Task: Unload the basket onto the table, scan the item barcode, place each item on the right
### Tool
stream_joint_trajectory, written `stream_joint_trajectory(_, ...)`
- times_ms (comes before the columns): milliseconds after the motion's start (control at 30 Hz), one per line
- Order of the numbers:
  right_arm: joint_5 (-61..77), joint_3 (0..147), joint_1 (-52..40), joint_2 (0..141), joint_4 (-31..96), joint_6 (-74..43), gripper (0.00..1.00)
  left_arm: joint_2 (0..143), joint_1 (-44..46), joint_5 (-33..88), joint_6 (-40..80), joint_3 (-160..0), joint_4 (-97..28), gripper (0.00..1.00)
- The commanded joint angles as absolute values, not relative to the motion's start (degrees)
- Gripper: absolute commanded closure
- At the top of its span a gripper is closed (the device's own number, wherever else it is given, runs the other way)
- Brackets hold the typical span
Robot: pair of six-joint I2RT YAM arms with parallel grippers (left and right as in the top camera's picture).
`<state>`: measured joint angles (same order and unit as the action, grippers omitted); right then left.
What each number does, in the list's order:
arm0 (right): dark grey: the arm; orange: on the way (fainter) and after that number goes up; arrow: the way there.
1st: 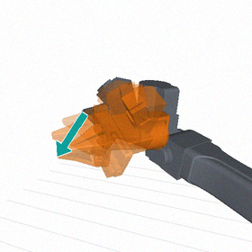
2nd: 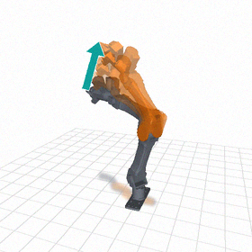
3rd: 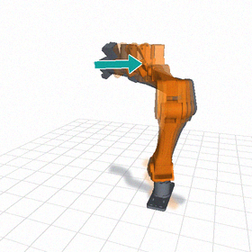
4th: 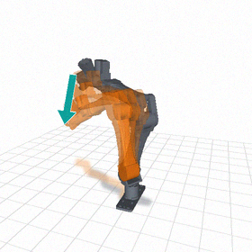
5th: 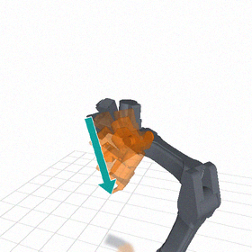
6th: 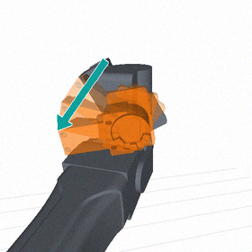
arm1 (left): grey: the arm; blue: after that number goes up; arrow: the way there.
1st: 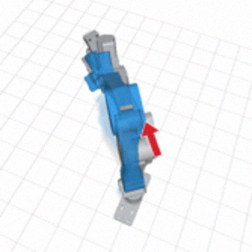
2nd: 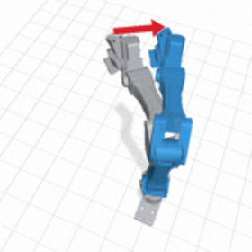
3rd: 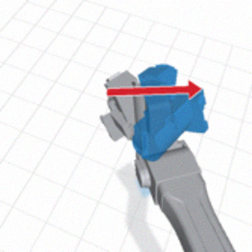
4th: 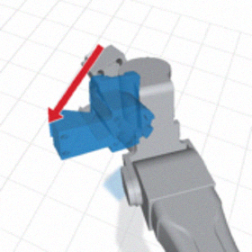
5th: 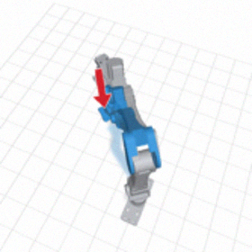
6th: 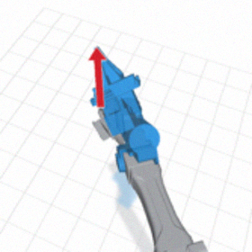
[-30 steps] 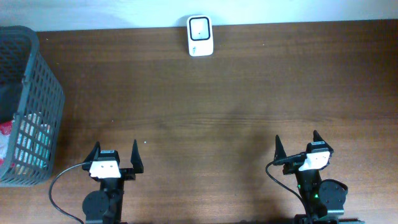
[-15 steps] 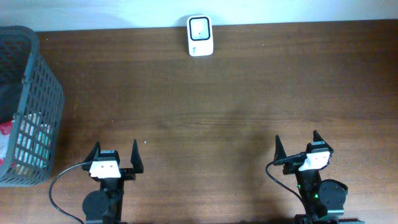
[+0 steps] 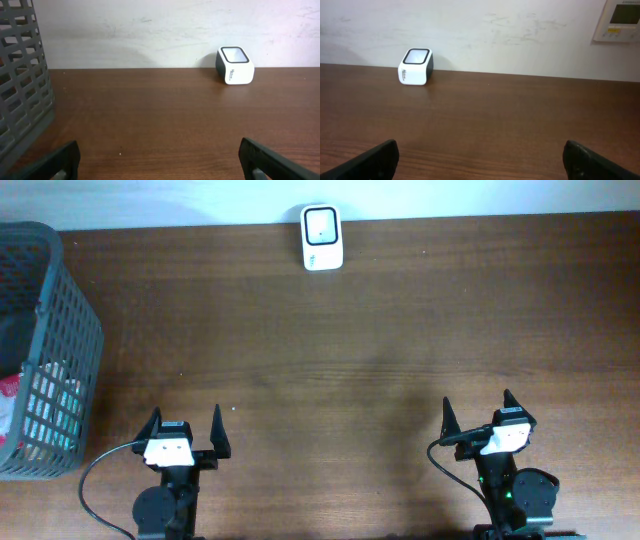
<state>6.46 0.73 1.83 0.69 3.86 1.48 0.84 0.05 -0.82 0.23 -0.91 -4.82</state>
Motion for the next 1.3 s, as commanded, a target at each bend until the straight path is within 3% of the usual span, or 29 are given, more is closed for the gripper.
stream_joint_trajectory(0,5.74,0.32,1.5,0.32,4.1,1.02,0.01,0.3,-0.23,-0.19,0.82,-0.51,-4.8,0.01)
stream_joint_trajectory(1033,5.72,0.32,1.5,0.32,4.1,1.02,0.01,0.3,-0.19,-0.08,0.23,-0.54,-4.56,0.01)
stream_joint_trajectory(1267,5.74,0.32,1.5,0.32,4.1,1.02,0.01,0.3,-0.19,10.55,0.62,-0.54,19.55,0.01)
